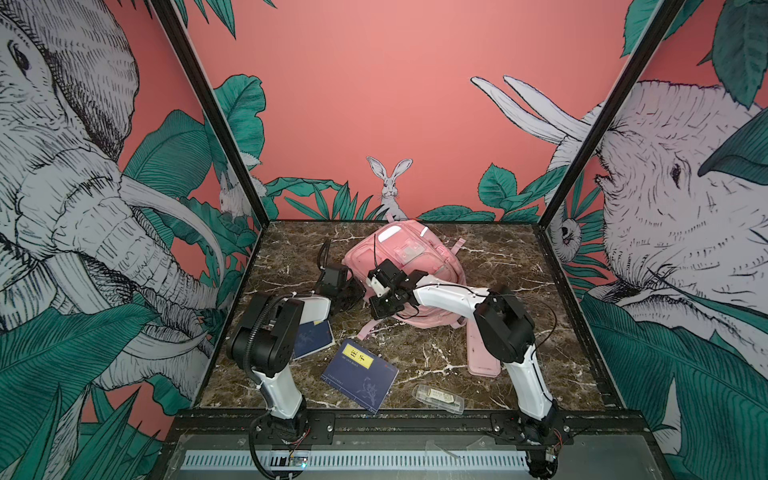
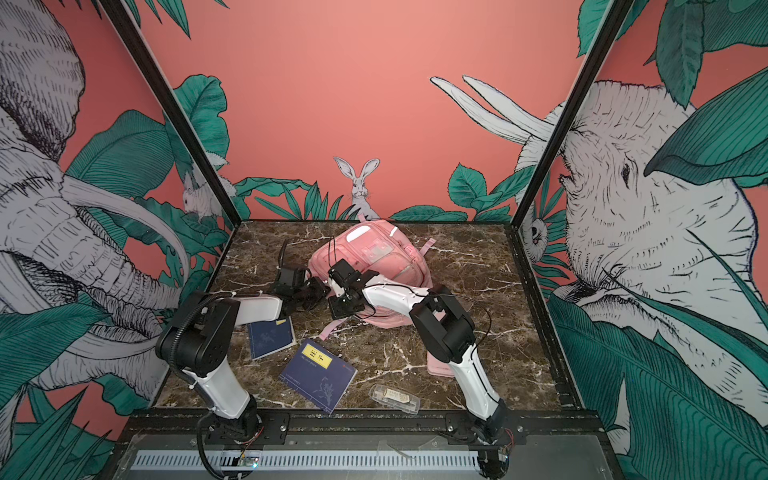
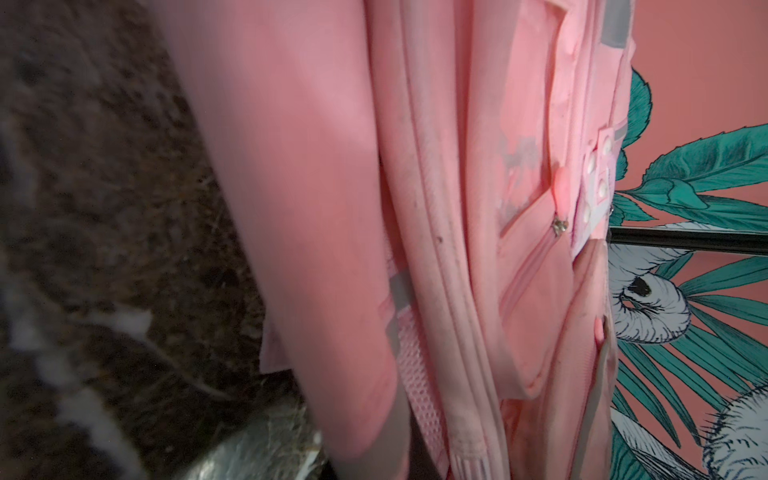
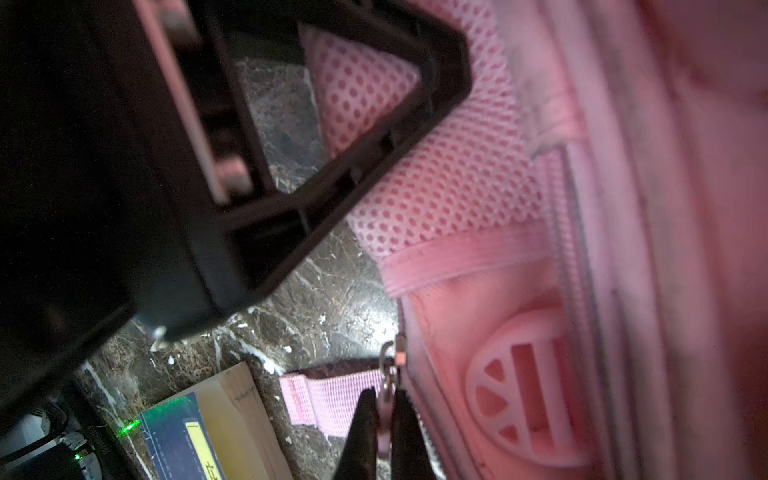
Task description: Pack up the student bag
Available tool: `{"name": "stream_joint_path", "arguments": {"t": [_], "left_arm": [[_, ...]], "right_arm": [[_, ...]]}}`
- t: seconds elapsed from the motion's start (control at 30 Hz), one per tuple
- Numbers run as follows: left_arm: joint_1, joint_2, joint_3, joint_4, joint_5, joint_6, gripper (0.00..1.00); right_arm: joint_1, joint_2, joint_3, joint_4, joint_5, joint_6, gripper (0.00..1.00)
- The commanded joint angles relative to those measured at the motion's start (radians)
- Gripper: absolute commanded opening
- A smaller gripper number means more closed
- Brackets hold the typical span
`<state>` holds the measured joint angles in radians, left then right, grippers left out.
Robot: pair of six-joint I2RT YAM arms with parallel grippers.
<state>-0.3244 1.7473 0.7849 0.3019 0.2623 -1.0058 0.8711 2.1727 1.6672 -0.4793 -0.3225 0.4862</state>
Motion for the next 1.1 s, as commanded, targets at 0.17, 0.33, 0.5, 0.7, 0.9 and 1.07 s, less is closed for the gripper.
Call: {"name": "stream_joint_path", "arguments": {"t": [0.17,0.33,0.5,0.7,0.9,1.07], "left_arm": [[-0.011,0.017,0.019,0.077,0.021,-0.018,0.1],[0.002,0.013,0.016,0.078,0.015,-0.004,0.1],[0.039,0.007,0.021,0.066,0.028,0.009,0.1],[0.058,-0.001,0.076,-0.023,0.048,0.084,0.17],[0.057,-0.016,0.127,-0.128,0.044,0.182,0.45],[0.06,-0.014,0.179,-0.215,0.036,0.259,0.75]], "right_arm": [[0.04,0.016,0.034,0.005,-0.067,-0.026,0.08],[0.038,-0.063,-0.052,0.029,-0.013,-0.034,0.27],[0.033,-0.181,-0.158,0.027,0.089,-0.053,0.41],[0.035,-0.42,-0.376,0.094,0.31,-0.074,0.63],[-0.003,-0.643,-0.565,0.18,0.49,0.07,0.98],[-0.061,-0.656,-0.571,0.199,0.304,0.054,0.98]]}}
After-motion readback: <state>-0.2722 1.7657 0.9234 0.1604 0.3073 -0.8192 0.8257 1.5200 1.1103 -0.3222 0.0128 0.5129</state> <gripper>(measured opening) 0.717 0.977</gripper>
